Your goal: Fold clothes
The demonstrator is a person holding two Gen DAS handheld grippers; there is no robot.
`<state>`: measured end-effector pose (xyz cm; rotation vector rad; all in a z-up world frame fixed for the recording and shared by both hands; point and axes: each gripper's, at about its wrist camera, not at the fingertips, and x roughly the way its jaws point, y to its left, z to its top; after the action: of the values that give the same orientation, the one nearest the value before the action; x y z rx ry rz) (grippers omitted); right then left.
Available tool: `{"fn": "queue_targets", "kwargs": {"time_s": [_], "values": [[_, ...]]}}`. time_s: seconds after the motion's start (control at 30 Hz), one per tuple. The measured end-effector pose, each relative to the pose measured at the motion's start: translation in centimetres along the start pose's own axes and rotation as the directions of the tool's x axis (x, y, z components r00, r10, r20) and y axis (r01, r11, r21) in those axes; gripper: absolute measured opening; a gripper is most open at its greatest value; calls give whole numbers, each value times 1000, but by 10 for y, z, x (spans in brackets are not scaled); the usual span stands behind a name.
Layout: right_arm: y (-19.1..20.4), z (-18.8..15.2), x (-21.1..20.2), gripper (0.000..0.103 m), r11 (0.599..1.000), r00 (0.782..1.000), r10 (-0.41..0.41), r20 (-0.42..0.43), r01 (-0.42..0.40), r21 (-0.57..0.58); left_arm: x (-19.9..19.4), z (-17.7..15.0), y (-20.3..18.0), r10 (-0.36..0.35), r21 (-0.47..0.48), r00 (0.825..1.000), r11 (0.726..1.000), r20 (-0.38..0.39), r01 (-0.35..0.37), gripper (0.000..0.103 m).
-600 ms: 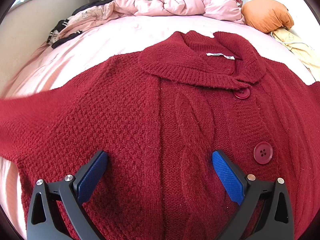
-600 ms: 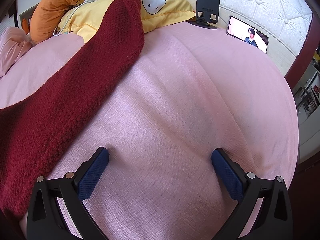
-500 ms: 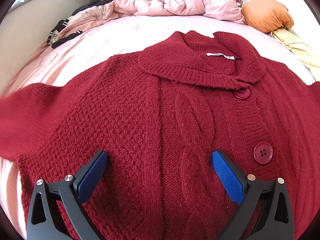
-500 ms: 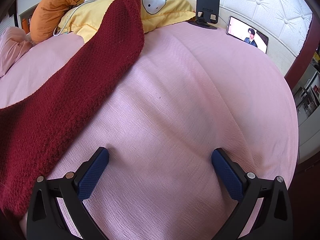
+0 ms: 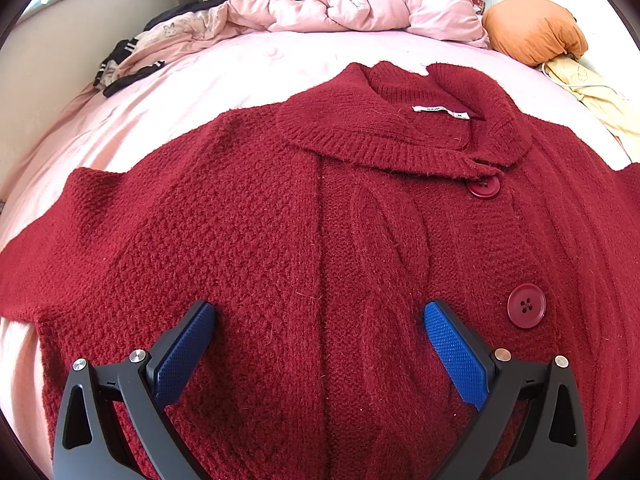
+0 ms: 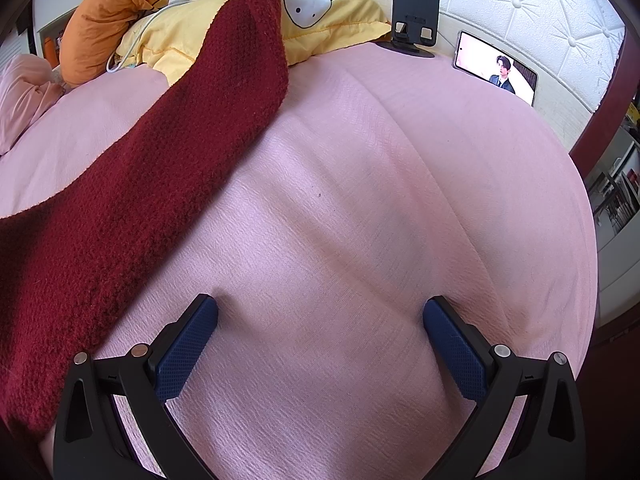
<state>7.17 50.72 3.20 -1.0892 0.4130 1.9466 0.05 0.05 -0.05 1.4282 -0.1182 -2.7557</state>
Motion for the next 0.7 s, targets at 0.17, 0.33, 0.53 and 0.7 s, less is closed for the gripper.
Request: {"fn": "queue_targets", "kwargs": {"time_s": [0.17,0.33,0.53,0.7], "values": [[0,0,0,103,1000,1000,1,0,-1,0,0,0,0,-1,-1,1000,1000,0,1,103],[0,0,0,103,1000,1000,0,1,0,1,0,0,0,-1,-1,1000,1000,0,1,103],[0,1,1,103,1000,1000,1,1,-1,1,0,1,0,-1,-1,1000,1000,0,1,103],[1,1,1,103,1000,1000,-1,1,1,0,0,1,0,-1,0,1000,1000,1,1,103]]}}
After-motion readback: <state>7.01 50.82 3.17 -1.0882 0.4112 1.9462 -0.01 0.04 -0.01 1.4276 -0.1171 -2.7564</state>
